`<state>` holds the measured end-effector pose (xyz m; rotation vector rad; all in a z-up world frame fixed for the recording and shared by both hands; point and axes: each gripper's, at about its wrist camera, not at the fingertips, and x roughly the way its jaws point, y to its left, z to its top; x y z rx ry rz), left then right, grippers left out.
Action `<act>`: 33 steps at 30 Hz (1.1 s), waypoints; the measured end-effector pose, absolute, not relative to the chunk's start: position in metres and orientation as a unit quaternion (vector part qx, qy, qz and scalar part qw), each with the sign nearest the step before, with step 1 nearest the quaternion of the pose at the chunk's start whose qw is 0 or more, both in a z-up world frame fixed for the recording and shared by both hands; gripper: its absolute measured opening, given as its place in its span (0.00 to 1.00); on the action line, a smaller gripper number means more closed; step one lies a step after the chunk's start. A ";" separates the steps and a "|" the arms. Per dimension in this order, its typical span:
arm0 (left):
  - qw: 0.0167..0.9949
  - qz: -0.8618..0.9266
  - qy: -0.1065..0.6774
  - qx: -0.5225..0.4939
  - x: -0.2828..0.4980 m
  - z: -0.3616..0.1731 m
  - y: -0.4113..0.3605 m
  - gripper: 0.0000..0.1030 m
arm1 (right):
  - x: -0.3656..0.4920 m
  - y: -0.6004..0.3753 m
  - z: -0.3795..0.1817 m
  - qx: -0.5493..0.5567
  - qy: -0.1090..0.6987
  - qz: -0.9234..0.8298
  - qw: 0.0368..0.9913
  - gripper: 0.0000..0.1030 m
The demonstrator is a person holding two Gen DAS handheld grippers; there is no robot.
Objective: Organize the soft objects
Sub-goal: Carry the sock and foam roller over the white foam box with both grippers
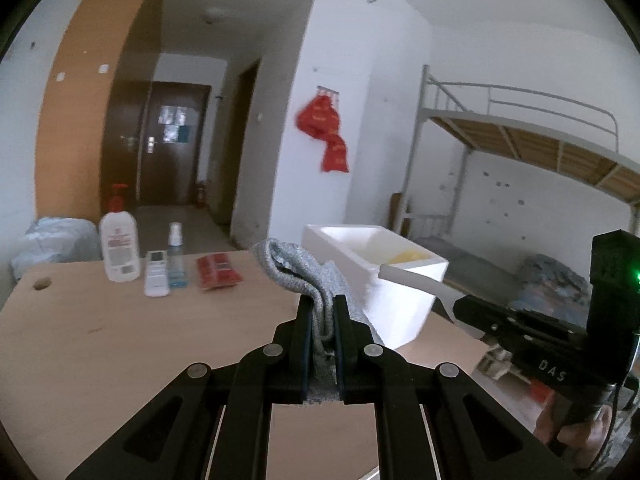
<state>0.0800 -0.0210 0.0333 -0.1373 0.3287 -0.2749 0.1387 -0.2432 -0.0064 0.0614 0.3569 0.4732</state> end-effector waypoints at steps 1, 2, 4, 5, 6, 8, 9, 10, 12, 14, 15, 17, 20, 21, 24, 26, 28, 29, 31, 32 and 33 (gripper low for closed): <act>0.974 -0.142 0.163 -0.067 0.081 0.033 -0.024 0.09 | 0.138 -0.245 -0.006 0.031 0.176 0.229 0.957 0.12; 0.973 -0.149 0.164 -0.067 0.084 0.034 -0.029 0.09 | 0.137 -0.249 -0.007 0.032 0.176 0.223 0.958 0.12; 0.971 -0.161 0.167 -0.065 0.088 0.033 -0.037 0.09 | 0.137 -0.256 -0.007 0.035 0.176 0.211 0.961 0.12; 0.969 -0.168 0.170 -0.064 0.090 0.033 -0.042 0.09 | 0.137 -0.260 -0.008 0.037 0.176 0.208 0.962 0.12; 0.968 -0.172 0.173 -0.062 0.092 0.032 -0.046 0.09 | 0.137 -0.262 -0.008 0.037 0.176 0.204 0.962 0.12; 0.965 -0.183 0.177 -0.060 0.095 0.031 -0.054 0.09 | 0.138 -0.266 -0.008 0.039 0.177 0.199 0.963 0.12; 0.964 -0.187 0.178 -0.059 0.096 0.031 -0.058 0.09 | 0.138 -0.267 -0.008 0.040 0.178 0.197 0.963 0.12; 0.964 -0.190 0.179 -0.058 0.098 0.031 -0.062 0.09 | 0.139 -0.267 -0.009 0.040 0.178 0.196 0.964 0.12; 0.963 -0.194 0.180 -0.057 0.099 0.031 -0.065 0.09 | 0.140 -0.269 -0.009 0.042 0.179 0.195 0.964 0.12; 0.962 -0.196 0.182 -0.055 0.102 0.030 -0.070 0.09 | 0.140 -0.270 -0.009 0.042 0.179 0.194 0.964 0.12; 0.961 -0.197 0.184 -0.055 0.102 0.030 -0.071 0.09 | 0.141 -0.270 -0.009 0.042 0.179 0.193 0.964 0.12; 0.961 -0.199 0.184 -0.055 0.103 0.032 -0.073 0.09 | 0.140 -0.270 -0.010 0.043 0.179 0.192 0.964 0.12; 0.961 -0.201 0.182 -0.053 0.104 0.034 -0.076 0.09 | 0.141 -0.273 -0.008 0.044 0.177 0.191 0.964 0.12; 0.961 -0.201 0.180 -0.051 0.104 0.035 -0.076 0.09 | 0.141 -0.274 -0.007 0.045 0.176 0.191 0.965 0.12; 0.962 -0.202 0.177 -0.050 0.105 0.038 -0.077 0.09 | 0.142 -0.275 -0.005 0.045 0.174 0.189 0.965 0.12; 0.962 -0.203 0.175 -0.049 0.105 0.041 -0.078 0.09 | 0.143 -0.275 -0.003 0.044 0.173 0.188 0.966 0.12; 0.962 -0.203 0.173 -0.050 0.107 0.046 -0.079 0.09 | 0.145 -0.276 0.001 0.043 0.171 0.187 0.966 0.12; 0.962 -0.205 0.171 -0.049 0.107 0.048 -0.080 0.09 | 0.146 -0.277 0.003 0.042 0.169 0.187 0.967 0.12; 0.963 -0.205 0.169 -0.048 0.109 0.052 -0.081 0.09 | 0.147 -0.278 0.006 0.042 0.167 0.186 0.967 0.12; 0.963 -0.206 0.166 -0.049 0.110 0.055 -0.082 0.09 | 0.149 -0.278 0.008 0.041 0.165 0.186 0.968 0.12; 0.963 -0.208 0.164 -0.049 0.111 0.058 -0.083 0.09 | 0.150 -0.279 0.010 0.041 0.163 0.186 0.968 0.12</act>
